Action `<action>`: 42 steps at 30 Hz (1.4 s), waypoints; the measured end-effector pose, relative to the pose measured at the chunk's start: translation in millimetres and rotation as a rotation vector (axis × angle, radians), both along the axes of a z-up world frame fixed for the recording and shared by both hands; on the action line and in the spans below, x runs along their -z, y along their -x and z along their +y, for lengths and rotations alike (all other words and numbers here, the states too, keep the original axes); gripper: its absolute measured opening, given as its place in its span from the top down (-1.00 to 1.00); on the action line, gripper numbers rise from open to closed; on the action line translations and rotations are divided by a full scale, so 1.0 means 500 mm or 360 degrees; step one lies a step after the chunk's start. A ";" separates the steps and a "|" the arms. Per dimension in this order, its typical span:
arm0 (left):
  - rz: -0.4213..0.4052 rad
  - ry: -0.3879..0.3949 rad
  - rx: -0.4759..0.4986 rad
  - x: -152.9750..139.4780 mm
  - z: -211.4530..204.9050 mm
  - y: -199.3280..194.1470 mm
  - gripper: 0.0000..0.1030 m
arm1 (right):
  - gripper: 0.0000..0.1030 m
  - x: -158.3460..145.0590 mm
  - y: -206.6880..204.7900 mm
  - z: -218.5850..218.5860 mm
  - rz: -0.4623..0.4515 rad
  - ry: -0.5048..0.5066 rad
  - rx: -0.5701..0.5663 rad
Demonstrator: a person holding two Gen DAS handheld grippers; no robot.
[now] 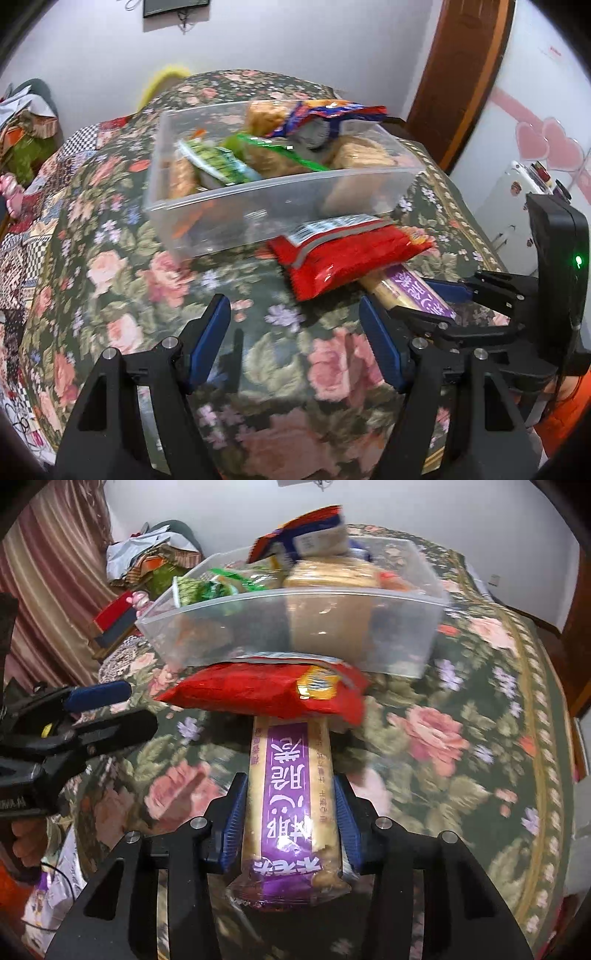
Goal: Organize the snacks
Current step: 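Grasp the purple-labelled wafer roll with the right tool while the left grasps the red chip bag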
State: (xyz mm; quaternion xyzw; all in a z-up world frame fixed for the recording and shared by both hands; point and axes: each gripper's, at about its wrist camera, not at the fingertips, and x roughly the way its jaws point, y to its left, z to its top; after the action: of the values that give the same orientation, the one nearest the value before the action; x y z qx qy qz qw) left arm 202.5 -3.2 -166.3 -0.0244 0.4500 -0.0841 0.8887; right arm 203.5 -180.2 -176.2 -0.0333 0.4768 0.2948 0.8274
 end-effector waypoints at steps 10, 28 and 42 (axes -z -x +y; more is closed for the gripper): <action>0.0044 -0.0031 0.0121 0.012 -0.087 -0.077 -0.40 | 0.18 -0.004 0.016 -0.107 0.0011 -0.0034 0.0165; 0.0201 0.0038 0.0115 0.067 -0.088 -0.126 -0.49 | 0.18 0.004 0.039 -0.113 0.0036 -0.0119 0.0175; 0.0298 0.0077 0.0086 0.055 -0.048 -0.014 -0.58 | 0.18 0.003 0.045 -0.055 0.0045 -0.0144 0.0116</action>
State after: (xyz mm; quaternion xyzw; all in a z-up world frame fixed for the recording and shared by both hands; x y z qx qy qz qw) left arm 209.3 -27.4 -193.7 -0.0413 0.5294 -0.1164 0.8394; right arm 180.9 -207.8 -177.7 0.0256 0.4757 0.2863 0.8313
